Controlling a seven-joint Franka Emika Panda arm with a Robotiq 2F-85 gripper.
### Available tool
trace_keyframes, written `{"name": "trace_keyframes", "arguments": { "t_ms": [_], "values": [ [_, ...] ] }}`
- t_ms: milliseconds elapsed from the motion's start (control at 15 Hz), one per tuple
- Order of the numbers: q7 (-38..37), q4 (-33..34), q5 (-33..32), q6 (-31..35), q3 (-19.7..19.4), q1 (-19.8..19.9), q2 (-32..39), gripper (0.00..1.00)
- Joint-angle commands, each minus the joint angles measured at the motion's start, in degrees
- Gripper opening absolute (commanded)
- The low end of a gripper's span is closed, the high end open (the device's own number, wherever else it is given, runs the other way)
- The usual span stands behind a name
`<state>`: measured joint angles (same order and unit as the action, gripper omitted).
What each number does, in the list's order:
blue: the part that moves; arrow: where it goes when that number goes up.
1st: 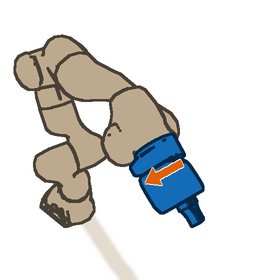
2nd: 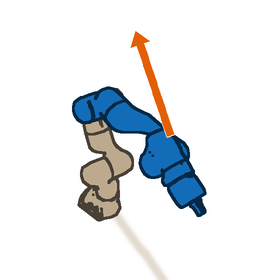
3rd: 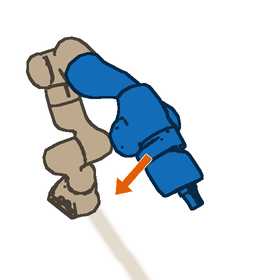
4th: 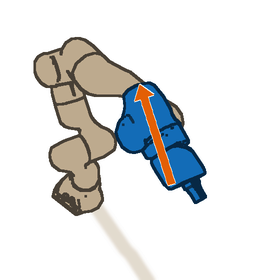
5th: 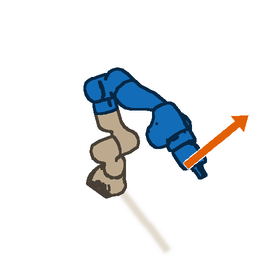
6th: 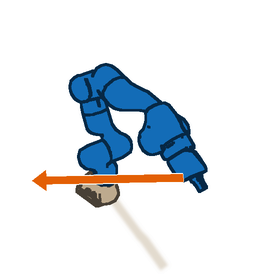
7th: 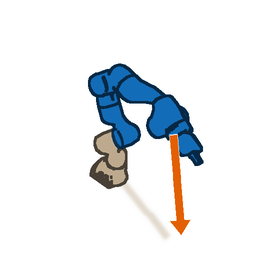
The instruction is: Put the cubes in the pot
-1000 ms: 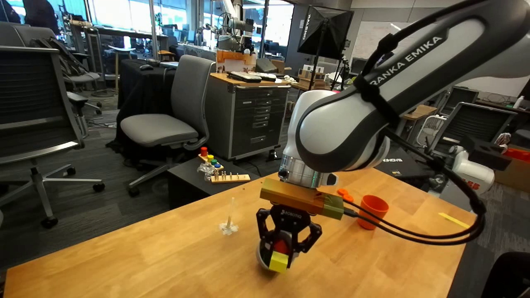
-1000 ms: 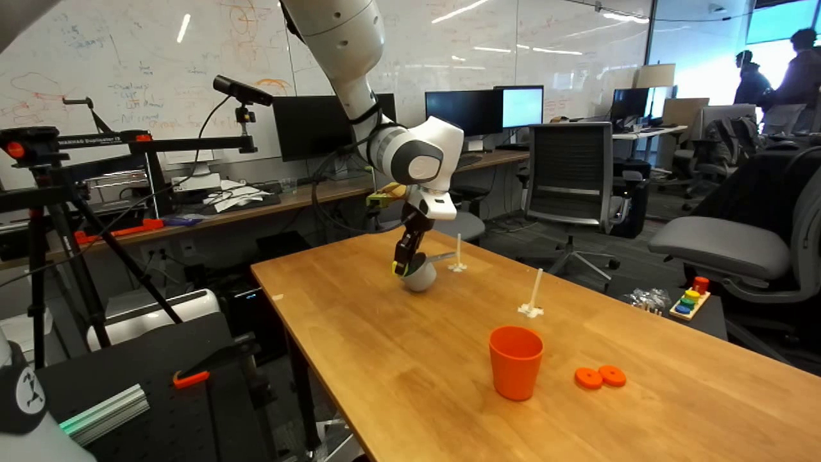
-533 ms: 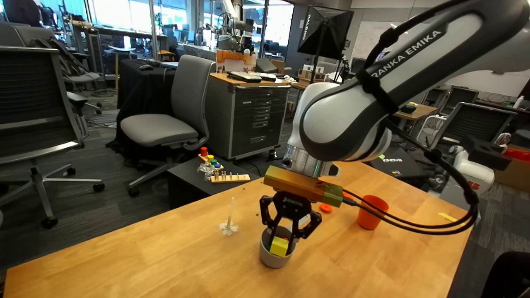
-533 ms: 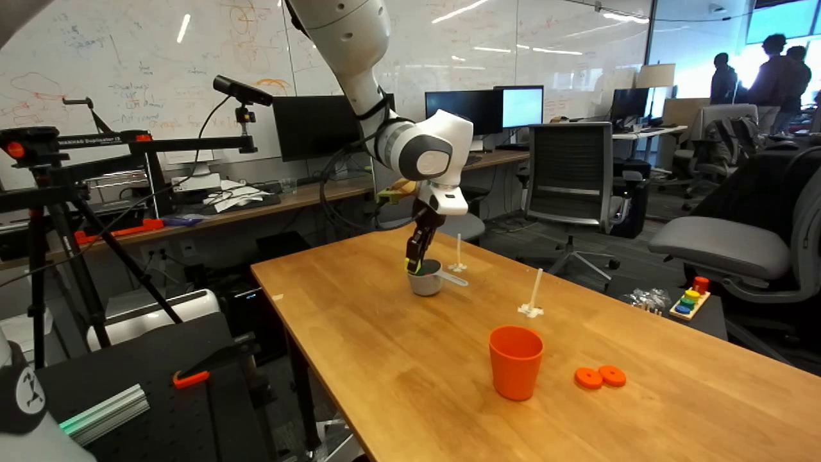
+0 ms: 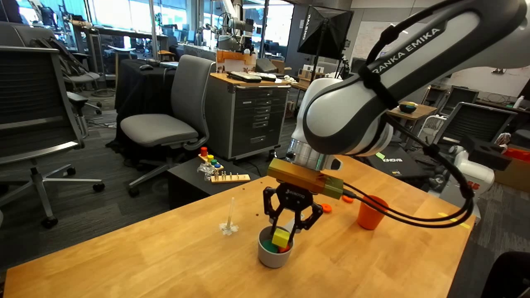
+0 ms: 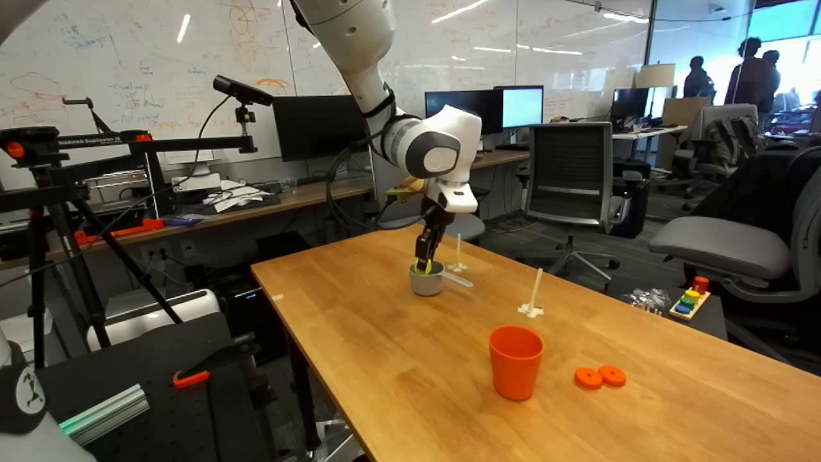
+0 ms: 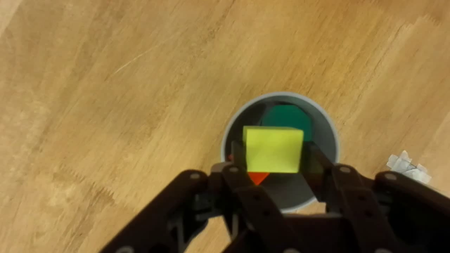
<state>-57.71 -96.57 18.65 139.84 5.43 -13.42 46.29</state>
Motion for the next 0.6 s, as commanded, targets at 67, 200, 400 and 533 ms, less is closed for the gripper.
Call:
{"name": "trace_keyframes", "arguments": {
  "t_ms": [67,200,400,533],
  "values": [
    [0.6,-1.2,0.0,2.0,-0.3,-0.3,-1.5,0.87],
    [0.7,-1.6,-0.5,3.4,-0.5,-0.7,-2.3,1.0],
    [0.6,-3.1,-1.2,5.5,-0.9,-1.1,-4.9,1.0],
    [0.1,-4.3,-2.2,5.4,-1.5,-1.6,-7.5,1.0]
  ]
}}
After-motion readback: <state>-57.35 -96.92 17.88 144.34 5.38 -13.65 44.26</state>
